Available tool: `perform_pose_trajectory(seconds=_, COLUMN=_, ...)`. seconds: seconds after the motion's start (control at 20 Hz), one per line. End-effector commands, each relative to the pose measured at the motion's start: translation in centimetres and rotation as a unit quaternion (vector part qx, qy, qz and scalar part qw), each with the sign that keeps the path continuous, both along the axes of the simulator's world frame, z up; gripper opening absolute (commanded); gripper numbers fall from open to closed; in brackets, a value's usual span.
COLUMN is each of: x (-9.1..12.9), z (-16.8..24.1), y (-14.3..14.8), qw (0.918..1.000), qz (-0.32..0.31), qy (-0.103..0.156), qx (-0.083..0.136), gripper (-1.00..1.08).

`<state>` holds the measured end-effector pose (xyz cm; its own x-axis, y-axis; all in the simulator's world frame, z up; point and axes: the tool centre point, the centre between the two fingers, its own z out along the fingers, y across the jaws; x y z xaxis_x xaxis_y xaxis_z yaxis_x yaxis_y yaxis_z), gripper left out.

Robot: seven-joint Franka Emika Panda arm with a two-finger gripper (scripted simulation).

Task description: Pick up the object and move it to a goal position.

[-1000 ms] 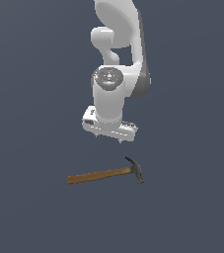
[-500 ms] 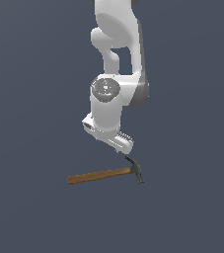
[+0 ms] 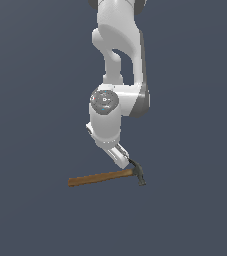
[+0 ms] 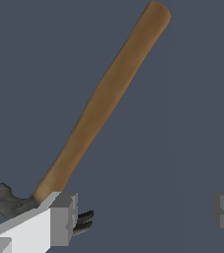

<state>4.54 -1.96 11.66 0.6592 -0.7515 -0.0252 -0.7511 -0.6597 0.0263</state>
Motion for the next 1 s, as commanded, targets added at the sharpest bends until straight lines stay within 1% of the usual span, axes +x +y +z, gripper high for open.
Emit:
perform_pose_trajectory(seconds=0.0, x=0.5, z=-0.5, y=-0.1, qw=0.9993, qz=-0.037, qy=-0.002, qx=-0.001, gripper=1.0)
perform_pose_trajectory(seconds=0.2, x=1.3, z=-1.3, y=-0.2, qw=0.9955, qz=-0.095, qy=-0.004, qx=-0.002, gripper=1.0)
perform_pose_trajectory(seconds=0.4, x=2.0, z=-2.1, y=-0.4, qw=0.9885, qz=-0.151, qy=-0.007, qx=-0.003, gripper=1.0)
perform_pose_trajectory(seconds=0.7, x=3.1, z=-3.3, y=-0.5, qw=0.9723, qz=-0.233, qy=-0.011, qx=-0.005, gripper=1.0)
perform_pose_trajectory(seconds=0.95, x=3.7, z=-4.1, y=-0.6, qw=0.958, qz=-0.287, qy=-0.013, qx=-0.006, gripper=1.0)
